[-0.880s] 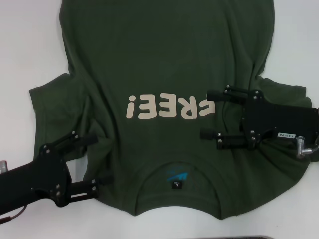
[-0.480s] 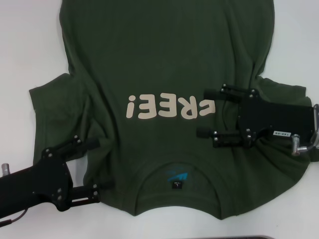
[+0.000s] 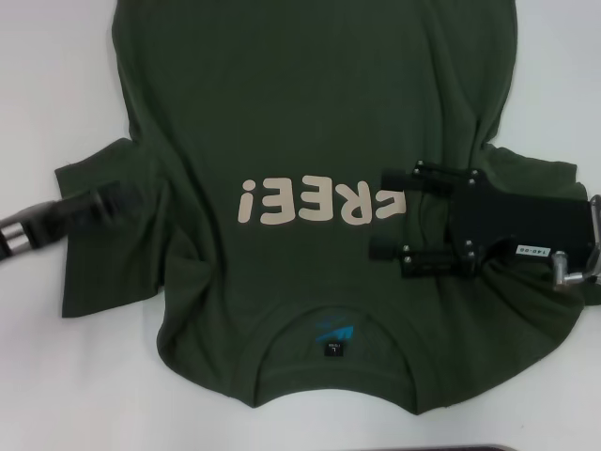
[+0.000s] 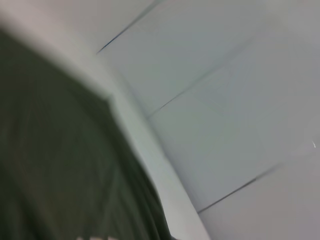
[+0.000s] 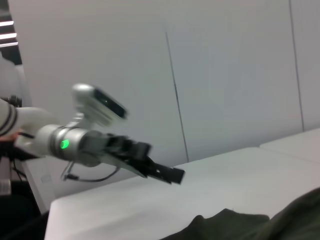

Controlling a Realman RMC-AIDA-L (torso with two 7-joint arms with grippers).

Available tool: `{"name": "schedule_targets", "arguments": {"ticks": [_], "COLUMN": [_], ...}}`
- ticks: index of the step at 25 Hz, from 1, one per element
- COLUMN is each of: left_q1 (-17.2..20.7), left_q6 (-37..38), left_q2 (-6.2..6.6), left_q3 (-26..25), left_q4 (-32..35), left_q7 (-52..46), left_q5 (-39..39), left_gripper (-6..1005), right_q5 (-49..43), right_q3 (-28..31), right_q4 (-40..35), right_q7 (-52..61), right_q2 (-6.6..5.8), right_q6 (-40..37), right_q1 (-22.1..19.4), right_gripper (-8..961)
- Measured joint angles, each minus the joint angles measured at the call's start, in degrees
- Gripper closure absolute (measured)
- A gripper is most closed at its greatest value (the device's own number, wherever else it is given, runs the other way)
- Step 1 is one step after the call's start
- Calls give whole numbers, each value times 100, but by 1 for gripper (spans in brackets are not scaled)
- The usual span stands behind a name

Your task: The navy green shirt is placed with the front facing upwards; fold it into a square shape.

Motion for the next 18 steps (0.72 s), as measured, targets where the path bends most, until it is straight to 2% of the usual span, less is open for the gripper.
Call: {"name": "schedule_targets", "arguments": {"ticks": [2,5,10,18], "left_q1": [-198,-367,-471,-547], "left_q6": [-25,16,-305,-1069], "left_q2": [191,329,351,343], "left_q3": [42,67,83,76], "left_q4": [-18,-186,-458,-461], "left_q7": [-1455,-2953,-3569,-4003], "left_q5": [193,301,496,1207], "left_gripper": [85,88,92,99], "right_q5": [-1,-7,-43,37], "right_q3": [3,4,-24,8], "right_q4": [-44,-195,-406,-404], "right_q7": [488,1521,2718,3420], "right_q2": [-15,-33,-36,-36], "right_q6": [1,93,280,310], "right_q1": [23,76,142,174], "right_gripper": [38,38,39,39]}}
